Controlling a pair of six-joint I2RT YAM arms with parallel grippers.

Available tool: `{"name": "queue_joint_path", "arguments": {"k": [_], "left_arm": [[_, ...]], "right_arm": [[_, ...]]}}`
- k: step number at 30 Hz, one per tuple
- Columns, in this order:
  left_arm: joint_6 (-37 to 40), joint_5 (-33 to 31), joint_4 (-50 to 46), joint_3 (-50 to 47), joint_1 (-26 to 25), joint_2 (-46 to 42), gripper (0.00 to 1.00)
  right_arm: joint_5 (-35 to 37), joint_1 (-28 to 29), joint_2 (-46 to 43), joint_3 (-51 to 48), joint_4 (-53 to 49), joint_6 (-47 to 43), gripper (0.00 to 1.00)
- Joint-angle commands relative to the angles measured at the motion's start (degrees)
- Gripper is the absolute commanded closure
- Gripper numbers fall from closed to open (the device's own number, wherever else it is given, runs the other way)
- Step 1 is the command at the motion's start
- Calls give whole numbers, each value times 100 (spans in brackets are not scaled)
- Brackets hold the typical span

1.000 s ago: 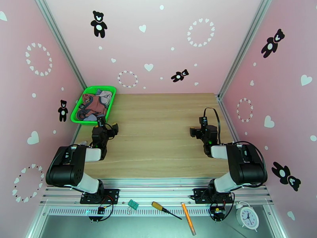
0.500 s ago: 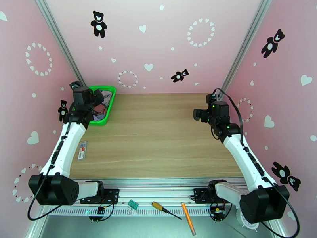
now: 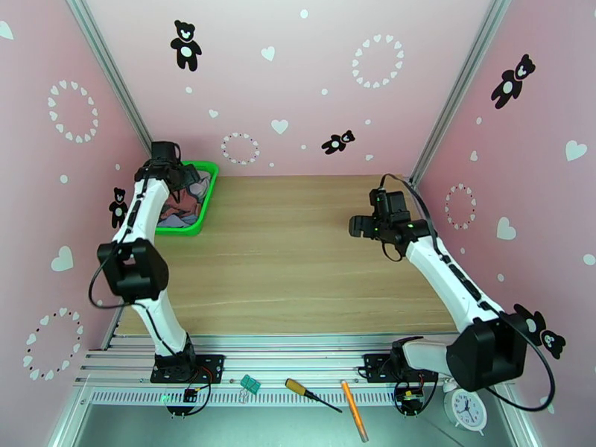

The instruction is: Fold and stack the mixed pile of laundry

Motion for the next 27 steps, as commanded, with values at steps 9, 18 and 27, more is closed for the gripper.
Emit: {"name": "queue_joint_path", "arguments": {"k": [9, 18, 27], "left_arm": [[503, -326, -870, 2382, 230, 1807, 18], [233, -261, -879, 2911, 445, 2596, 17], [321, -90, -381, 2577, 447, 2345, 61]], "right_arm": [[-416, 214, 1015, 344, 372, -90, 11], [-495, 404, 1740, 644, 346, -153, 16], [-394, 671, 1916, 901, 226, -124, 21]]}}
